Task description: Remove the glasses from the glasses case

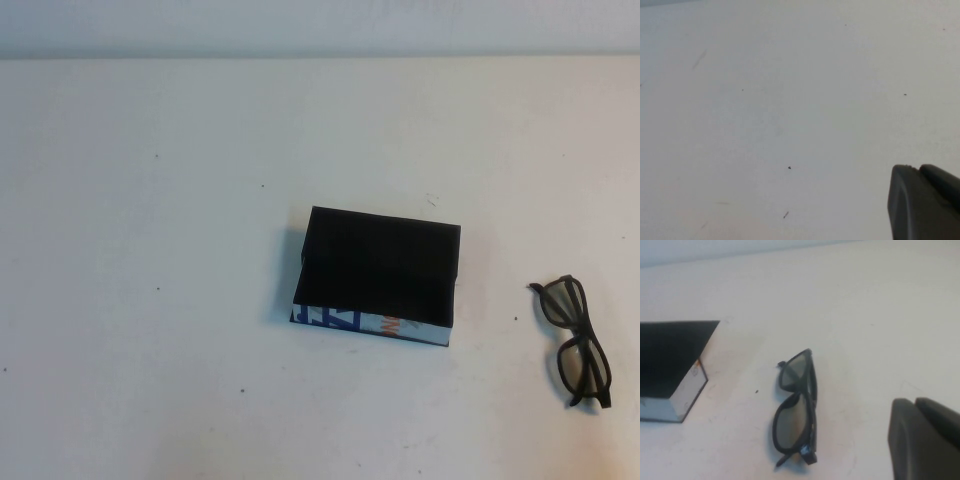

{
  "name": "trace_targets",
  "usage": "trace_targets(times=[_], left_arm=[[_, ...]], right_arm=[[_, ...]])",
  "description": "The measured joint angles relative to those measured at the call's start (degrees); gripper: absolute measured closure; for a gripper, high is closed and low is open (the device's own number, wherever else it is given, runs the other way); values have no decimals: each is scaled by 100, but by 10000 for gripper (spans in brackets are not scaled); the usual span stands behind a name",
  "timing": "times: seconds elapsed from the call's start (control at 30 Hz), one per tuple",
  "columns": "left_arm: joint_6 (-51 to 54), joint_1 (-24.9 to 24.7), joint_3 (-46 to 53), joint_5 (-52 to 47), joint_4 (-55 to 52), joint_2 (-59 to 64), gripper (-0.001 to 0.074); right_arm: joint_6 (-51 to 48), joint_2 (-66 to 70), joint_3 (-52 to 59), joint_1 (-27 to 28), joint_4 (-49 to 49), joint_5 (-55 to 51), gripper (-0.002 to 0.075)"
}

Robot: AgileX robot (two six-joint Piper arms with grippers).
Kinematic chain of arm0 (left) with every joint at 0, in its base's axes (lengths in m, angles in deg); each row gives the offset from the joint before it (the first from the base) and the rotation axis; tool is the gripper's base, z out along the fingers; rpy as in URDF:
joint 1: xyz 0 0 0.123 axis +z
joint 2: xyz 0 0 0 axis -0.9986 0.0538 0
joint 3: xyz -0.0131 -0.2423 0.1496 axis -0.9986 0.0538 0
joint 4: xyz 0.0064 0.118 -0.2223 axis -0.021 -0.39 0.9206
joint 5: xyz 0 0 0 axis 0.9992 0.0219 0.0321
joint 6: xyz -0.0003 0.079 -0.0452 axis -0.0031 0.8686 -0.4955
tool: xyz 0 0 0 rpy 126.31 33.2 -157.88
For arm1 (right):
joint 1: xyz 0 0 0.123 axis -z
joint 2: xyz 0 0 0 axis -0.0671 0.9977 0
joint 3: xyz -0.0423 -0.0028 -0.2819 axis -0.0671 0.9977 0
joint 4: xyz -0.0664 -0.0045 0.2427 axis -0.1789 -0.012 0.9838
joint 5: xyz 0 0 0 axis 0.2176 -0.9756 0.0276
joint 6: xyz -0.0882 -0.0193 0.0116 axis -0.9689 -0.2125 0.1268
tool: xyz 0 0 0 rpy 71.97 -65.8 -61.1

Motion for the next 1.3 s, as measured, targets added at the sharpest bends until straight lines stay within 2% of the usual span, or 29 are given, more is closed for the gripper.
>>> trace_targets(times=[0.1, 0.17, 0.33, 0.6, 1.3], left_arm=[[0, 0, 0, 0, 0, 0, 740], [0, 0, 0, 0, 0, 0, 740], [0, 0, 0, 0, 0, 0, 740], [0, 0, 0, 0, 0, 0, 740], [0, 0, 0, 0, 0, 0, 740]], right_arm=[[1855, 0, 0, 0, -1047, 0, 743], [2299, 0, 0, 0, -1354, 0, 743], [2236, 0, 0, -42, -1548, 0, 743], [2044, 0, 0, -571, -1725, 0, 743], [2031, 0, 0, -580, -1324, 0, 743]])
